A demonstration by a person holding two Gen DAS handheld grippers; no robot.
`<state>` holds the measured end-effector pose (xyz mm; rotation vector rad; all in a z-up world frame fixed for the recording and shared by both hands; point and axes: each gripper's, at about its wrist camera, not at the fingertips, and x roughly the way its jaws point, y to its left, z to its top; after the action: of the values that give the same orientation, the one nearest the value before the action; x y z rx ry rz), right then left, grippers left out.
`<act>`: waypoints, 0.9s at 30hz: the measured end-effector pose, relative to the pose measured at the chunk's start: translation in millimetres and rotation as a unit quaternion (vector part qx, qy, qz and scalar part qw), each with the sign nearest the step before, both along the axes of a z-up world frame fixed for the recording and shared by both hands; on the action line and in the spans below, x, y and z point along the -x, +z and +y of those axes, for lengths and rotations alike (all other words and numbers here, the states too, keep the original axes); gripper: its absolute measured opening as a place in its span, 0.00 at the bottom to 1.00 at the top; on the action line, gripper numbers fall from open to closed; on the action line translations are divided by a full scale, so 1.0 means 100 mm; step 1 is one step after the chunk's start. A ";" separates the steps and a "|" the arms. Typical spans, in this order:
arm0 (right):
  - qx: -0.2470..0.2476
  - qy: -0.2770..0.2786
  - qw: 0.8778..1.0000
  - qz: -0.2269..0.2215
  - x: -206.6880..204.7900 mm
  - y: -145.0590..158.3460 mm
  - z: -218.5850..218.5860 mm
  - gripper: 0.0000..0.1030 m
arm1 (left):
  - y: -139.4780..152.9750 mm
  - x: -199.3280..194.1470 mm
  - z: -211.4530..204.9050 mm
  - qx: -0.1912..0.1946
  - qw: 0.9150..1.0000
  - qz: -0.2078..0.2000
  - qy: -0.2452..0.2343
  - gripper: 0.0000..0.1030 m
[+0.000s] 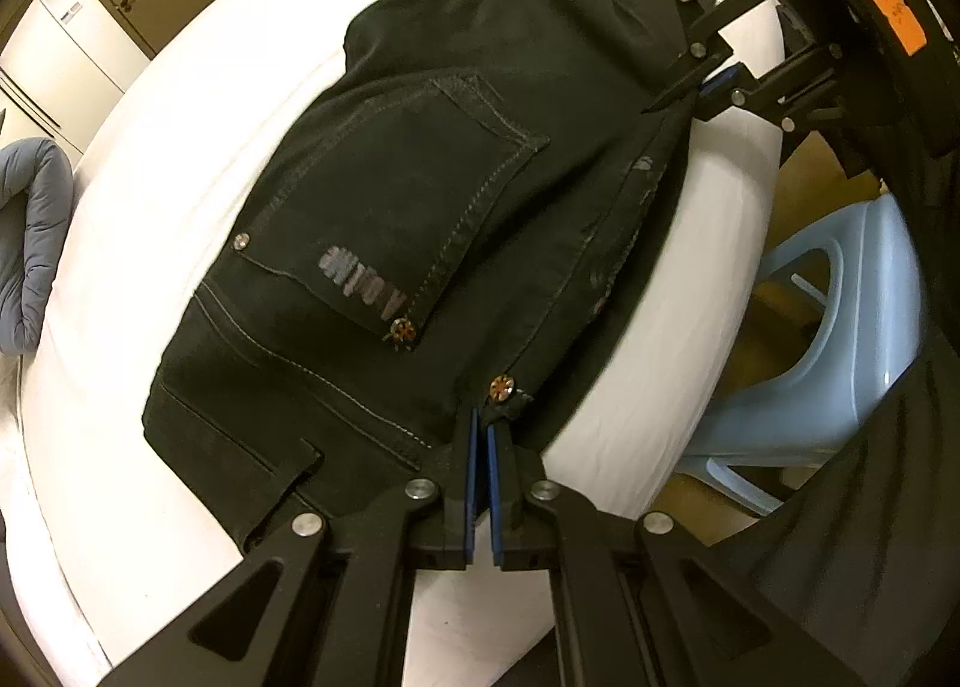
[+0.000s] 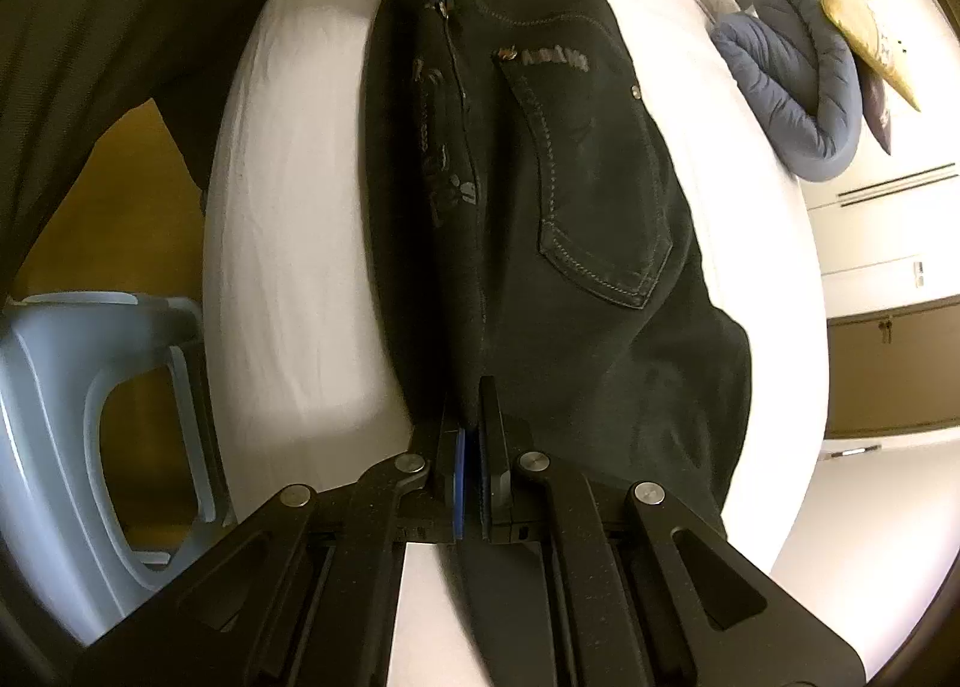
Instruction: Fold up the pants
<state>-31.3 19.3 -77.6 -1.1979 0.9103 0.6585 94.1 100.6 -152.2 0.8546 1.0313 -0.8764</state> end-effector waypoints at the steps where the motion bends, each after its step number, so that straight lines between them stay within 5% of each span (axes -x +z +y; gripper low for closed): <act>1: 0.002 -0.003 1.000 0.001 -0.01 -0.04 0.02 0.02 | -0.03 0.01 -0.02 -0.002 1.000 -0.001 0.000 0.02; 12: -0.016 -0.035 0.999 -0.024 -0.12 -0.32 0.16 0.04 | -0.09 0.07 -0.03 0.027 0.999 -0.001 0.046 0.09; 15: -0.045 -0.067 0.996 -0.028 -0.17 -0.32 0.16 0.04 | 0.09 0.09 0.00 0.029 0.997 -0.009 0.067 0.30; 17: -0.069 -0.089 0.993 -0.026 -0.22 -0.33 0.14 0.05 | 0.26 0.10 0.04 0.035 0.996 -0.027 0.082 0.60; 18: -0.079 -0.097 0.992 -0.026 -0.25 -0.33 0.13 0.05 | 0.35 0.10 0.07 0.045 0.994 -0.028 0.091 0.66; 23: -0.090 -0.112 0.988 -0.054 -0.32 -0.45 0.17 0.07 | 0.67 0.00 0.15 0.093 0.985 -0.041 0.140 0.68; 27: -0.099 -0.129 0.983 -0.080 -0.39 -0.55 0.22 0.07 | 0.62 -0.18 -0.01 0.147 0.968 -0.040 0.197 0.68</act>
<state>7.4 41.6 -133.1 -0.9210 0.8264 0.4259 111.9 100.1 -89.8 0.4100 0.9298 -0.6284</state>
